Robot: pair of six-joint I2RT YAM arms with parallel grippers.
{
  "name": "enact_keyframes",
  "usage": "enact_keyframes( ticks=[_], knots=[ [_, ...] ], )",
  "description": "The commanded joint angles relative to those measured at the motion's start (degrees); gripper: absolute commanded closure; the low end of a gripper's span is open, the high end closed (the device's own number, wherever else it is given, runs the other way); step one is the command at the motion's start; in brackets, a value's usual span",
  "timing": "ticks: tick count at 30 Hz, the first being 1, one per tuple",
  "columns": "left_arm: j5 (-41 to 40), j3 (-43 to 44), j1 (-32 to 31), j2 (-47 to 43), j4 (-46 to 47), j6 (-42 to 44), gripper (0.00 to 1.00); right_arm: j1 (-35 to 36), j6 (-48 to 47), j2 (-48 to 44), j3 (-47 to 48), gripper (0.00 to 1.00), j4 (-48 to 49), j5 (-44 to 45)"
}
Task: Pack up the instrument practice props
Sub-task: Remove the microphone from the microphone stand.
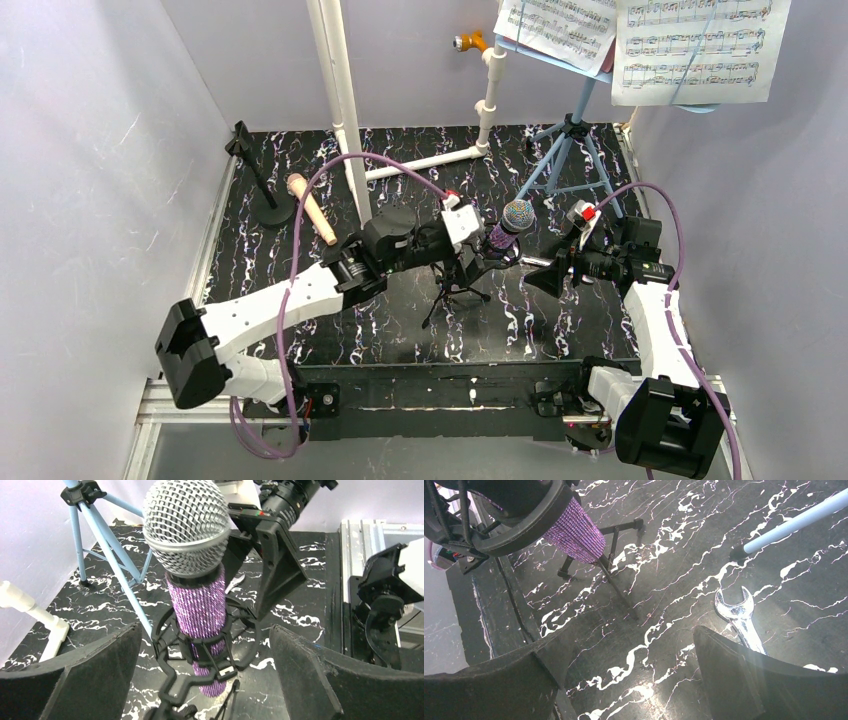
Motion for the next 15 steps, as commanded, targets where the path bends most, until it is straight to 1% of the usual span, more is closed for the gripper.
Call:
enact_keyframes(
  ticks=[1, 5, 15],
  knots=[
    [4.19, 4.39, 1.38, 3.07, 5.36, -3.49, 0.02, 0.27, -0.78, -0.59, 0.08, 0.01, 0.76, -0.50],
    [4.92, 5.36, 1.90, 5.95, 7.31, -5.57, 0.03, 0.27, -0.85, -0.60, 0.08, 0.02, 0.70, -0.61],
    [5.97, 7.27, 2.96, 10.07, 9.82, -9.10, 0.13, 0.27, -0.91, -0.61, 0.08, 0.02, 0.70, -0.70]
  ],
)
